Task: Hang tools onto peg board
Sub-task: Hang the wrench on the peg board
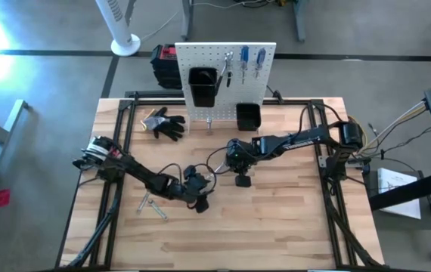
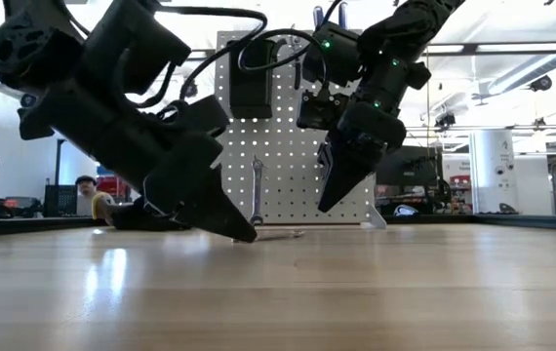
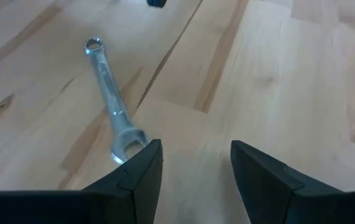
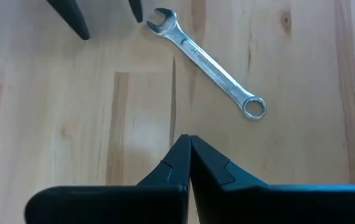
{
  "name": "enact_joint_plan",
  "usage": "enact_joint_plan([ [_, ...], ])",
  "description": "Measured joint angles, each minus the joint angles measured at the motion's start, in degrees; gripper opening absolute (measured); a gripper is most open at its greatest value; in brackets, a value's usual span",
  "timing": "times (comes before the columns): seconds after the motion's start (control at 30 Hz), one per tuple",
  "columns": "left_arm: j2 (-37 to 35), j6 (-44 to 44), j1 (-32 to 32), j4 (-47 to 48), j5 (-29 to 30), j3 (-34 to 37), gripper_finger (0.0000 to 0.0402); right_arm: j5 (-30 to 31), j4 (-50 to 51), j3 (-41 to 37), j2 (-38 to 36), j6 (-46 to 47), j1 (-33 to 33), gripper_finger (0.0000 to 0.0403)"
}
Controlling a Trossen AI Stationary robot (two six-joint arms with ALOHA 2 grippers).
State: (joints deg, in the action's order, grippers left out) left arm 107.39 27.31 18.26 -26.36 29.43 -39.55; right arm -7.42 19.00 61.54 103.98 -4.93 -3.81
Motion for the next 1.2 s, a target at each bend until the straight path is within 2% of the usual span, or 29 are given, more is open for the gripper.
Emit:
enact_joint_plan([
  [0.3, 0.35, 4.36, -3.15, 1.00, -0.26, -1.16, 0.0178, 0.04, -0.04, -0.02, 0.00, 0.65, -0.39, 0.0000],
  [0.5, 0.33, 1.90, -6.49, 8.34, -5.27, -5.27, 0.0178, 1.39, -0.04, -1.01, 0.00, 1.75, -1.15, 0.0000],
  [0.73, 0.31, 2.76, -7.35, 15.69, -3.52, -7.79, 0.0178, 2.59, -0.04, -5.01, 0.00, 3.03, -1.22, 0.0000],
  [0.9, 0.31, -0.09, -7.41, 18.93, -3.31, -10.06, 0.0178, 2.69, -3.49, -7.63, -0.24, 3.10, -1.25, 0.0000],
  [1.2, 0.33, -4.02, -7.46, 23.72, -2.80, -13.73, 0.0178, 2.84, -4.31, -7.87, -0.35, 2.91, -1.22, 0.0000],
])
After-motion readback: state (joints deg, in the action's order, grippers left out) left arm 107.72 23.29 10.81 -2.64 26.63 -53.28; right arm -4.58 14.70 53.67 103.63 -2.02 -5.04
